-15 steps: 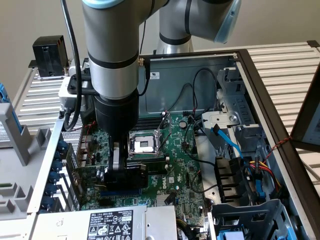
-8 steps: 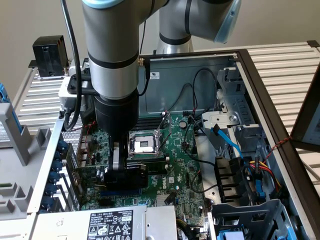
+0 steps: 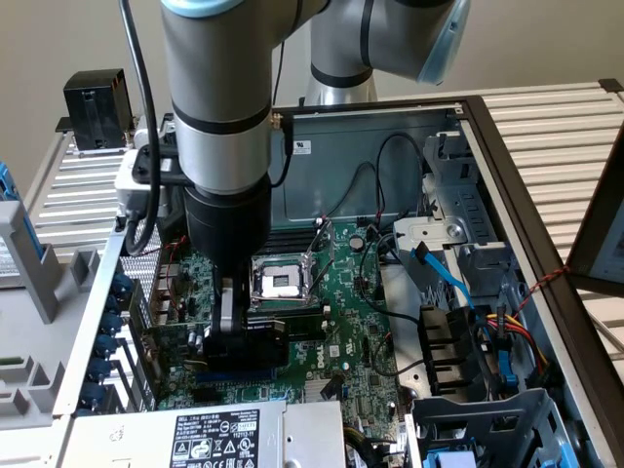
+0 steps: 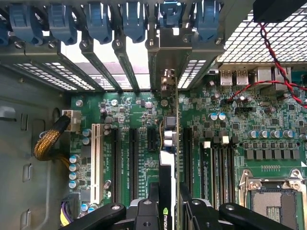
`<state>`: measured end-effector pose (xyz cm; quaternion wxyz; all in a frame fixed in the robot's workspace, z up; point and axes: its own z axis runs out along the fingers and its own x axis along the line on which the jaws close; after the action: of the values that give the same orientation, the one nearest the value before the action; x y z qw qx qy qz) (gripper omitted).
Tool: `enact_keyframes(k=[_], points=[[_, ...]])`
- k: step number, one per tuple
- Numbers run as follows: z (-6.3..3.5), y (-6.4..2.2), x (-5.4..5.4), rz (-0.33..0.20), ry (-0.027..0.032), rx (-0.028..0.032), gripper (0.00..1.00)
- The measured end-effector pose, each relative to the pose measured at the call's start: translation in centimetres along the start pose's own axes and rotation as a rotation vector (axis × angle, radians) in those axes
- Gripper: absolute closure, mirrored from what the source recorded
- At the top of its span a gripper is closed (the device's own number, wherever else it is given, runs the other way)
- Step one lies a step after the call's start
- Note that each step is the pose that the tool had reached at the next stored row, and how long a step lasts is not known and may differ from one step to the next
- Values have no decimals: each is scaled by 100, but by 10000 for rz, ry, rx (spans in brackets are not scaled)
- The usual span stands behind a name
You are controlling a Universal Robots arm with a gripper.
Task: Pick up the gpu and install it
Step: 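Insert the gpu into the slot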
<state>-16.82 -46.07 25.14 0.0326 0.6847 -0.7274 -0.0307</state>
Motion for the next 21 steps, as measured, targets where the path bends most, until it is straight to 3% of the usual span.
enact_keyframes(k=[17, 21], points=[[-19, -15, 15, -1, 21, -165, 74], [-21, -20, 17, 0, 21, -176, 74]])
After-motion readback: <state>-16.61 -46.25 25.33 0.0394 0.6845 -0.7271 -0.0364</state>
